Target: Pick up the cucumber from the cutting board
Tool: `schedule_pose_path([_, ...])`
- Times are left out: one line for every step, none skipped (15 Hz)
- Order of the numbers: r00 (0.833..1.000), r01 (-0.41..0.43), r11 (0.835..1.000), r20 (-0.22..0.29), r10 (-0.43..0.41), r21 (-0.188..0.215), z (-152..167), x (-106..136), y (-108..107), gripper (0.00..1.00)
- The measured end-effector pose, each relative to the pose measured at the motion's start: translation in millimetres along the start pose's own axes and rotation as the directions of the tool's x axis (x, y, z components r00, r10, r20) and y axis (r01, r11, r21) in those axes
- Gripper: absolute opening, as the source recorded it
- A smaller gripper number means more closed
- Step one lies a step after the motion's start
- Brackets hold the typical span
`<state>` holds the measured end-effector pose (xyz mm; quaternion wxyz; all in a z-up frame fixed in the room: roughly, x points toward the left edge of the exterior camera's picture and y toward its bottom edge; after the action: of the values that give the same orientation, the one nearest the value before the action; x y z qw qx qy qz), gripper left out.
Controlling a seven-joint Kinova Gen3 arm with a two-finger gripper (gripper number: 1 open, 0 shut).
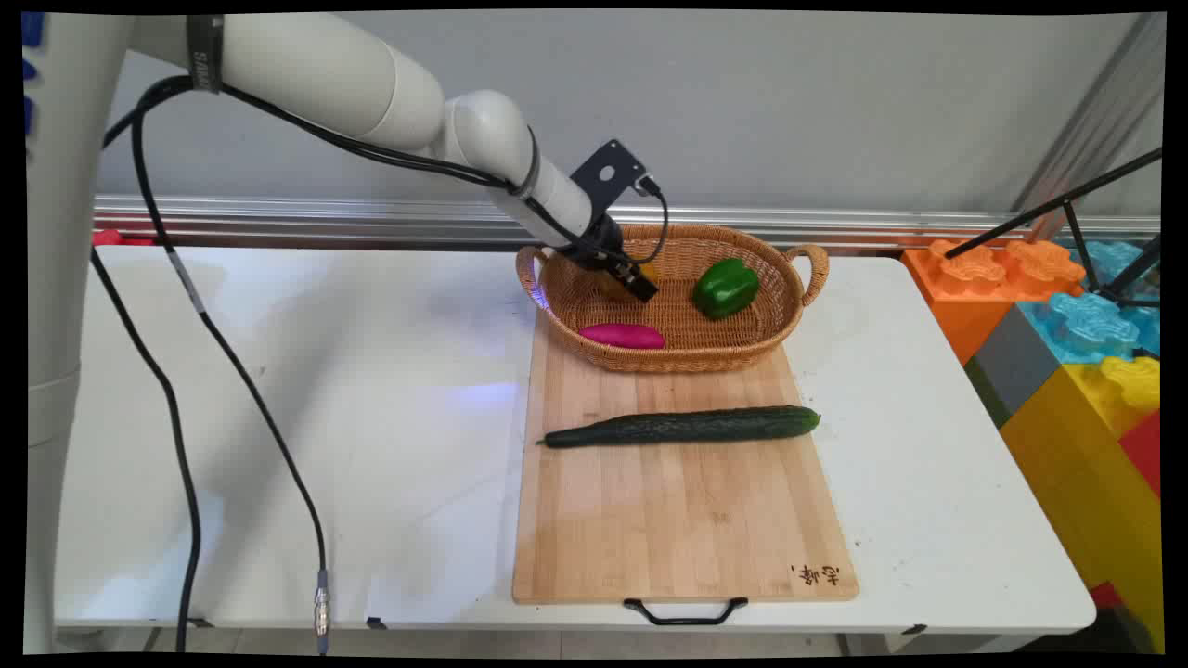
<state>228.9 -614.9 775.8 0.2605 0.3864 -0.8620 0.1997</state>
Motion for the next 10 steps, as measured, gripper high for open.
schedule_pose_path([1.0,-0.004,1.0,-0.006,0.004,-0.004,-2,3,2,1.0])
schedule_pose_path([1.0,-0.008,1.0,-0.013,0.008,-0.008,-5,7,5,1.0])
schedule_pose_path([1.0,-0.014,1.0,-0.021,0.014,-0.013,-10,10,8,1.0])
schedule_pose_path([0.999,-0.024,1.0,-0.034,0.024,-0.02,-17,16,14,1.0])
schedule_pose_path([0.998,-0.036,0.999,-0.047,0.034,-0.027,-26,21,20,1.0])
schedule_pose_path([0.997,-0.047,0.998,-0.057,0.045,-0.036,-35,25,26,1.0])
schedule_pose_path([0.996,-0.062,0.997,-0.066,0.059,-0.048,-46,29,33,1.0])
schedule_pose_path([0.994,-0.079,0.995,-0.074,0.074,-0.063,-57,32,42,1.0])
schedule_pose_path([0.993,-0.096,0.992,-0.081,0.09,-0.078,-68,34,50,1.0])
schedule_pose_path([0.991,-0.112,0.99,-0.087,0.104,-0.091,-76,36,57,1.0])
